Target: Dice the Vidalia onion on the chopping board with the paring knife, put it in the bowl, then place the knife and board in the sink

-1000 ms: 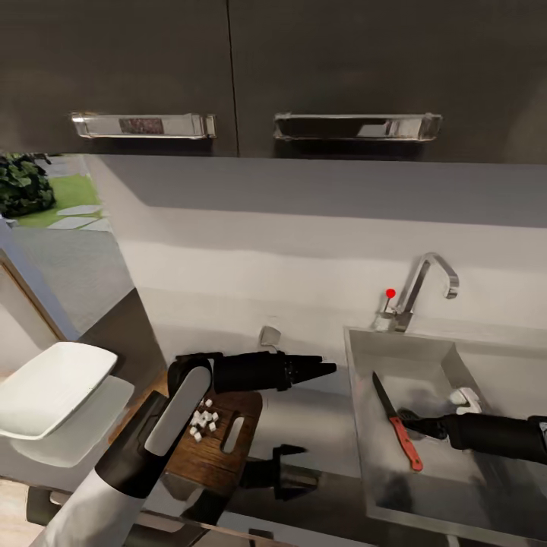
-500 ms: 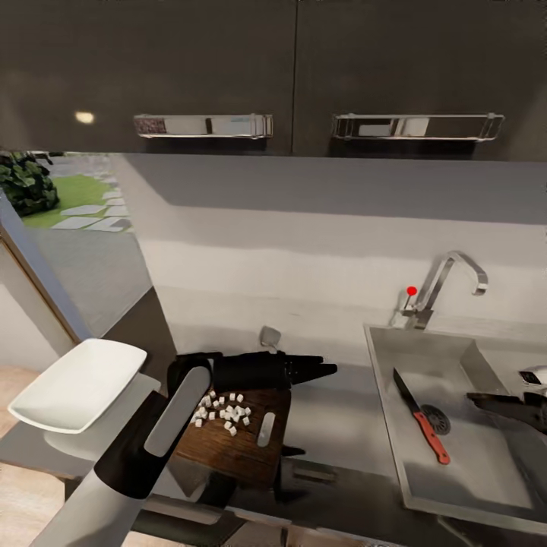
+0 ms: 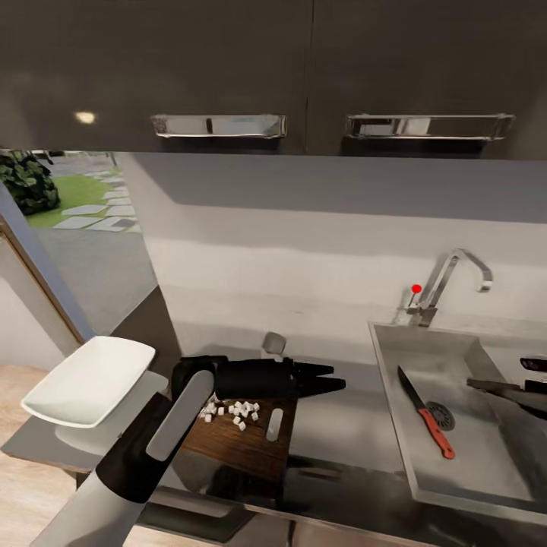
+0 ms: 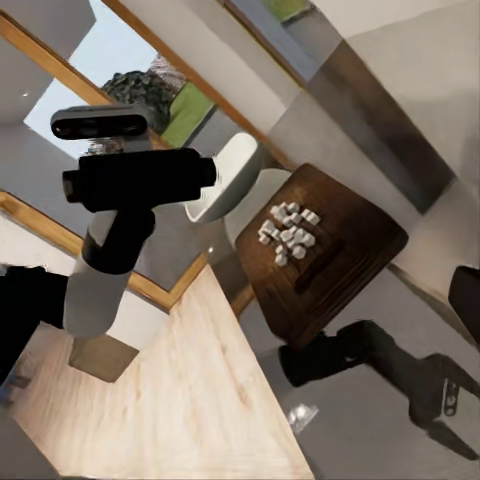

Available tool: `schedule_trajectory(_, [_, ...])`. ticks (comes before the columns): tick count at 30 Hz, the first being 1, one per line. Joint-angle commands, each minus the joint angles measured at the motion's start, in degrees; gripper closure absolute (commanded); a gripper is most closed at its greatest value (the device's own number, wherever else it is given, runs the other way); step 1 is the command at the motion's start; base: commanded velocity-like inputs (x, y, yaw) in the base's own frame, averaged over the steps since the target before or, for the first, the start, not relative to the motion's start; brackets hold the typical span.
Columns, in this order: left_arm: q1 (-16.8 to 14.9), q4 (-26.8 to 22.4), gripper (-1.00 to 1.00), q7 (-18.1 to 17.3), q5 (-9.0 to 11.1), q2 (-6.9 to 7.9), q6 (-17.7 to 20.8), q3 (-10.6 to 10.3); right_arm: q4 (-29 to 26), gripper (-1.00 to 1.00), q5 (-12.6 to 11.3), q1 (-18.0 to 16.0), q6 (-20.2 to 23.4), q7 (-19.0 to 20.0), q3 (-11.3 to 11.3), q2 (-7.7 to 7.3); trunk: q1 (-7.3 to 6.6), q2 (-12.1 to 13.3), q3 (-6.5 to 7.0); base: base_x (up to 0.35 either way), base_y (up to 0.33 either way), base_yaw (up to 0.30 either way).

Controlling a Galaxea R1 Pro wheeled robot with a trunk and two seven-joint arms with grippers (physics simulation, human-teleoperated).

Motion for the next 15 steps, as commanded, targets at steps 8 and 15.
schedule_trajectory(8, [-0.1,0.0,-1.00,-0.1,0.3,0.06,0.3,0.0,0.0,-1.00,3.0,0.1,-4.3,-2.4,3.3,0.36,0.01,-0.1,-0.07,0.000,0.298,0.000])
schedule_trajectory(15, [-0.1,0.0,-1.00,-0.1,0.8,0.23,0.3,0.0,0.0,-1.00,4.0,0.2,-10.6,-1.9,3.5,0.57,0.01,-0.1,-0.07,0.000,0.308,0.000])
